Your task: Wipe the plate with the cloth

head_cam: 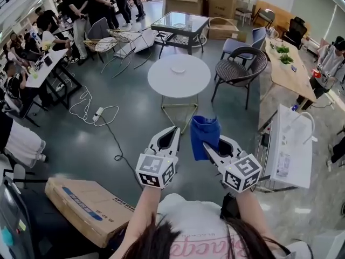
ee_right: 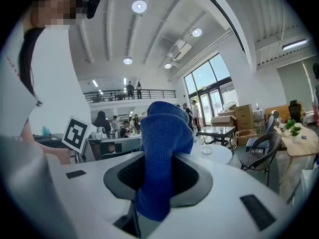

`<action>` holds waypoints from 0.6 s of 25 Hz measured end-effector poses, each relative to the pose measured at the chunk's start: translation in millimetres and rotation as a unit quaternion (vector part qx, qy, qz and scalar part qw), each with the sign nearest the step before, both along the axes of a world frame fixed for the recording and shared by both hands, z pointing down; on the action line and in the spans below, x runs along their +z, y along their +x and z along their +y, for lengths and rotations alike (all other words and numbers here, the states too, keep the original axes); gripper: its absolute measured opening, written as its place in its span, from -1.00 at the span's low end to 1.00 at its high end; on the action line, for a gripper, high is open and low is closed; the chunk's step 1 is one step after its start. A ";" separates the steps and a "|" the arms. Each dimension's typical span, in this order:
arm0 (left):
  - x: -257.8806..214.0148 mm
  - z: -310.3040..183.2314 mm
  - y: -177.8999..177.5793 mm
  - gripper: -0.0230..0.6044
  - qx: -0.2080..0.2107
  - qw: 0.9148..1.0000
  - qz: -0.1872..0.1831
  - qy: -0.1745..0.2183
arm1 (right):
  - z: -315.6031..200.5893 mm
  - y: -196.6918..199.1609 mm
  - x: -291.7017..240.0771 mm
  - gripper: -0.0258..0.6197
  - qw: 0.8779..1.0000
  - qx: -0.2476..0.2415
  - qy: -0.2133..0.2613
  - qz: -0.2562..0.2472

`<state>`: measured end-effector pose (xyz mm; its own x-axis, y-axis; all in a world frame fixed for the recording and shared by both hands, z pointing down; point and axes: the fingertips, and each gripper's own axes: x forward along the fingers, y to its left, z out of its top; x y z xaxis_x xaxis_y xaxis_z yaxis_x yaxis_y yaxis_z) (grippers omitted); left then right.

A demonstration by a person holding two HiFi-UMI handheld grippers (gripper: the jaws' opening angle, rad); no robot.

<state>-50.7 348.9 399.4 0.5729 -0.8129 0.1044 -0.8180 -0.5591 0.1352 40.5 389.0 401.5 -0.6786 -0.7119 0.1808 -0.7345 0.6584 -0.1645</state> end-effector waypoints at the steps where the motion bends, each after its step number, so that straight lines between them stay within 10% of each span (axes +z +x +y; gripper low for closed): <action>1: 2.3 0.1 3.0 -0.91 -0.003 1.000 0.001 -0.002 | -0.5 3.8 3.0 -0.51 1.000 -0.001 -0.004 -0.001; 15: 21.8 -60.5 15.5 -0.91 -0.004 1.000 -0.005 -0.022 | -60.4 21.6 21.9 -0.51 0.999 0.006 -0.036 -0.028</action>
<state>-35.2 288.4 421.2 0.5651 -0.8120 0.1459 -0.8238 -0.5461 0.1519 62.1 328.6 423.4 -0.6811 -0.7061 0.1937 -0.7302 0.6354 -0.2510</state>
